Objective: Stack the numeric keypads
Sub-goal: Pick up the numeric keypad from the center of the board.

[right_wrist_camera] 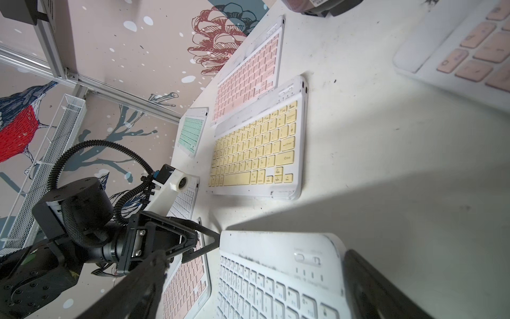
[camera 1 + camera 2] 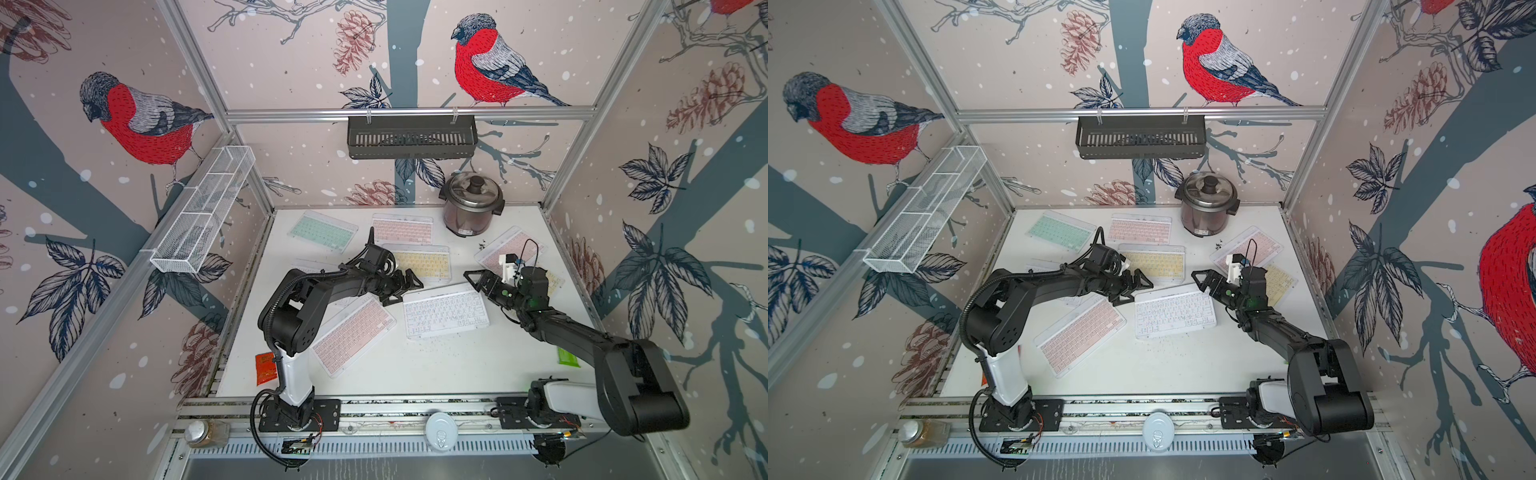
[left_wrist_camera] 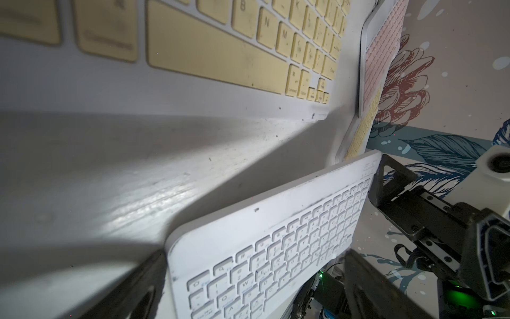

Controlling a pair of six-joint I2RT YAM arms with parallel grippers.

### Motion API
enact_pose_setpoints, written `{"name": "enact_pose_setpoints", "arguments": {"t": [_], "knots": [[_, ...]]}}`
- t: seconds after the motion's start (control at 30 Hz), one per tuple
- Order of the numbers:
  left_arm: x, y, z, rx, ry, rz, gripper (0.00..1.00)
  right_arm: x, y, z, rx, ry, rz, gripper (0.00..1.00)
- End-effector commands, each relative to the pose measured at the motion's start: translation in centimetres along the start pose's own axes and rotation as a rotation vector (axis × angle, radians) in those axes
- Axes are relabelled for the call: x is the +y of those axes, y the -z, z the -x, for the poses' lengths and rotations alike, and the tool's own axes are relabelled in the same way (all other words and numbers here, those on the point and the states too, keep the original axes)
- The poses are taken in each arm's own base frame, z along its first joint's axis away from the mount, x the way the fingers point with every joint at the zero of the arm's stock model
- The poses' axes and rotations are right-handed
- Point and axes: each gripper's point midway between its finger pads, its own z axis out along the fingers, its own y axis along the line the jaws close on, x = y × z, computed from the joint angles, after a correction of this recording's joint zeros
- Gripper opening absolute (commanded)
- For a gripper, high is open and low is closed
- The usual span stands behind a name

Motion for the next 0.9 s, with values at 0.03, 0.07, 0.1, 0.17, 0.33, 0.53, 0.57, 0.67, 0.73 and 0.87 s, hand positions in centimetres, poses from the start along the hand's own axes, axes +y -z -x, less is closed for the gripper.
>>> {"name": "enact_pose_setpoints", "arguments": {"t": [0.03,0.07,0.1,0.17,0.33,0.53,0.57,0.67,0.73,0.87], "knots": [[-2.4,0.3,0.5,-0.032,0.029,-0.100,0.98,1.5,-0.3,-0.9,0.070,-0.014,0.058,1.00],[-2.8,0.4,0.7,-0.041,0.027,-0.112,0.99,1.7,-0.4,-0.9,0.070,-0.013,0.062,1.00],[-2.9,0.5,0.8,-0.049,0.025,-0.115,0.99,1.8,-0.6,-0.9,0.071,-0.012,0.063,1.00],[-3.1,0.6,0.9,-0.054,0.023,-0.119,0.98,2.1,-0.8,-0.9,0.073,-0.010,0.067,1.00],[-3.5,0.7,1.2,-0.063,0.019,-0.123,0.98,3.3,-1.3,-0.9,0.078,-0.002,0.086,1.00],[-4.2,0.9,1.7,-0.075,0.013,-0.133,0.99,4.7,-1.7,-0.5,0.071,-0.001,0.106,1.00],[-4.3,1.0,1.7,-0.077,0.013,-0.135,0.98,5.0,-1.7,-0.4,0.068,-0.002,0.114,1.00],[-4.9,1.2,1.9,-0.090,0.011,-0.154,0.98,5.6,-1.8,-0.2,0.061,-0.016,0.128,1.00],[-5.3,1.5,2.1,-0.100,0.015,-0.171,0.98,5.9,-1.9,-0.2,0.055,-0.028,0.134,1.00],[-5.9,1.7,2.2,-0.114,0.022,-0.206,0.98,6.3,-2.0,0.1,0.038,-0.061,0.136,1.00]]}}
